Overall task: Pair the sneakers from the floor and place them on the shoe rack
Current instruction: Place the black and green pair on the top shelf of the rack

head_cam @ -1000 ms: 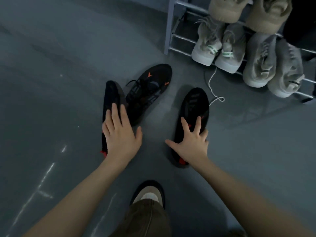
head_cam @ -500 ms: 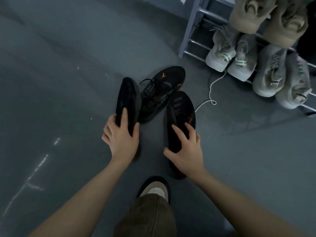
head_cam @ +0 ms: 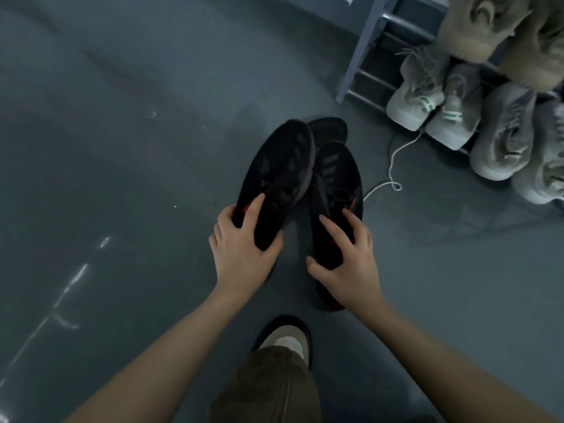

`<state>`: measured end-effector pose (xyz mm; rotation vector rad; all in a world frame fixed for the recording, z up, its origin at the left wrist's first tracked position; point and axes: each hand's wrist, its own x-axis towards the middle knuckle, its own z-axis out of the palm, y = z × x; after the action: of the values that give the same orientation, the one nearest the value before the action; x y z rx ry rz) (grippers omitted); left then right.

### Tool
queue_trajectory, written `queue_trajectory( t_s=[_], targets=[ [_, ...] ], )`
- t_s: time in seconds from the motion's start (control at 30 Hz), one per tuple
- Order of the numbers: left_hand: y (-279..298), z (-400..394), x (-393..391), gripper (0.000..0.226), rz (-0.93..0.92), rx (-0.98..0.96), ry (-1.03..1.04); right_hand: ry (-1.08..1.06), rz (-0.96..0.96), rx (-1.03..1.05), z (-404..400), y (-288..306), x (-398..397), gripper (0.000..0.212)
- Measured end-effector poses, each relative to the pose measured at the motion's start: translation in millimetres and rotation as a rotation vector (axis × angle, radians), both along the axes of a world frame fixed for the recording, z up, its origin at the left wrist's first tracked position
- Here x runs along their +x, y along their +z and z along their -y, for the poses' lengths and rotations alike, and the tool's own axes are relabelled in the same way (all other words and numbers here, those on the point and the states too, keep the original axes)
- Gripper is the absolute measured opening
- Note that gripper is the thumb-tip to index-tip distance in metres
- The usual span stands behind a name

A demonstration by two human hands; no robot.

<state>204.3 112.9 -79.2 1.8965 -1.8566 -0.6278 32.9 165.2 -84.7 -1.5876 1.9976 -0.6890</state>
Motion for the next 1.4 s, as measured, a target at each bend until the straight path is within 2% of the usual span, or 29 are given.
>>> queue_trajectory(
  t_s=[0.1,0.23,0.4,0.6,0.73,0.87,1.17,1.4],
  targets=[
    [7,-2,-22,0.076,0.002,-0.020,-0.057,-0.064,-0.001,0.003,-14,-1,-26,0.069],
    [7,-18,-58,0.082,0.022,0.045,-0.154,-0.219,-0.011,0.026,-48,-3,-63,0.068],
    [-4,-40,-127,0.081,0.056,0.139,-0.310,-0.412,-0.036,0.105,-90,-9,-113,0.069],
    [-23,-53,-194,0.084,0.169,0.178,-0.476,-0.466,-0.079,0.224,-111,-25,-163,0.076],
    [-27,-61,-187,0.105,0.271,0.207,-0.651,-0.392,-0.116,0.356,-115,-29,-174,0.084],
    [-25,-70,-168,0.118,0.343,0.262,-0.747,-0.427,-0.155,0.378,-131,-23,-159,0.096],
    [-37,-72,-168,0.105,0.214,0.177,-0.745,-0.497,-0.140,0.381,-148,-25,-145,0.100],
    [-35,-71,-169,0.097,0.148,0.188,-0.714,-0.568,0.006,0.288,-141,-26,-139,0.092]
  ],
)
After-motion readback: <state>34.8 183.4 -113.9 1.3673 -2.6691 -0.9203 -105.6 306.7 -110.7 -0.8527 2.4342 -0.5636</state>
